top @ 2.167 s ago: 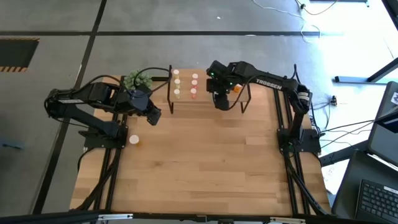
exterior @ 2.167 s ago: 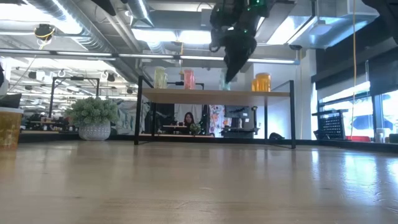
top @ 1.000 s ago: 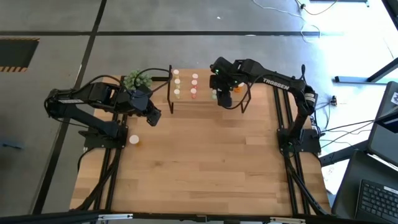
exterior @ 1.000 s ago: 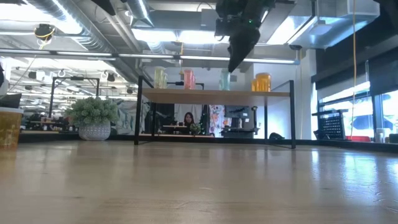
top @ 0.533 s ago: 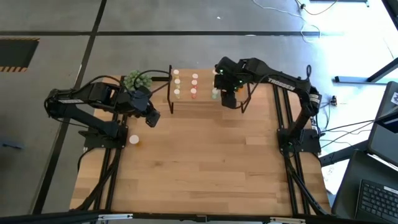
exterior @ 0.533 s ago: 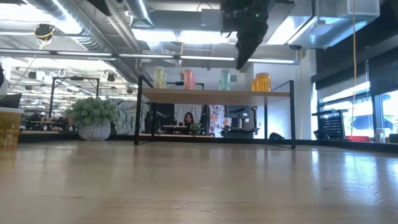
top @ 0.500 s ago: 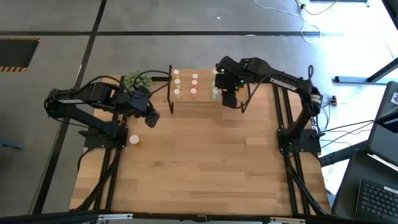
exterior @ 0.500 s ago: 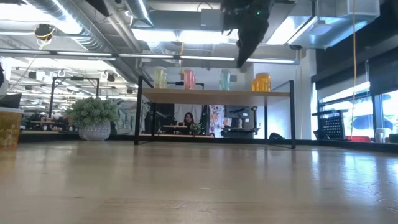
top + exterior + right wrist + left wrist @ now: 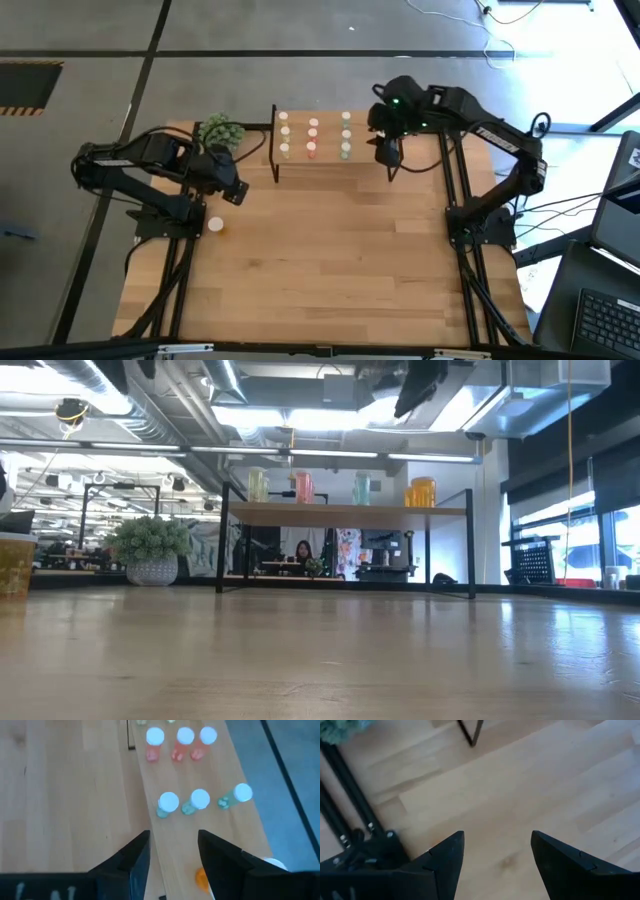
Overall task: Pick and place medicine bottles onto shelf by color
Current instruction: Put the orange pill bottle on the shelf aligned with the other orange pill bottles
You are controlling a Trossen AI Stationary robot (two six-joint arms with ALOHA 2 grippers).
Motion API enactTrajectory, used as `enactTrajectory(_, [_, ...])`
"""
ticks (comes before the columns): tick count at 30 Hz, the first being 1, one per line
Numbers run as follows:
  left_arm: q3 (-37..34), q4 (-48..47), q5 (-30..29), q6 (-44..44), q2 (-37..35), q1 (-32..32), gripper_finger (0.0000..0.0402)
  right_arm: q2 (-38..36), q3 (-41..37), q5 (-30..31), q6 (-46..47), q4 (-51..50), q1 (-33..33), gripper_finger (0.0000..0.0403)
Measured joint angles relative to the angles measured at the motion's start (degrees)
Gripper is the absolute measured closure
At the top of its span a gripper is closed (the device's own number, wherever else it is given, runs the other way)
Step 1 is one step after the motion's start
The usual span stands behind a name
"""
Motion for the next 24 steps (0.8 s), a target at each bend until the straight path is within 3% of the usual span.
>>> enactTrajectory(8, [-0.1,-4.6,2.3,-4.6,0.0,-4.4,0.0175,-3.1,0.0,-4.9,-1.0,0.2,0.1,0.0235])
enactTrajectory(17, [-8.1,-5.5,8.5,-20.8,0.0,-8.9,0.0177,-3.2,0.0,-12.9,-3.1,0.2,0.1,0.0235])
enactTrajectory(24, [-14.6,-4.7,10.7,-21.7,0.0,-10.7,0.0175,-3.2,0.0,-24.7,-9.9,-3.1,0.0,0.0235])
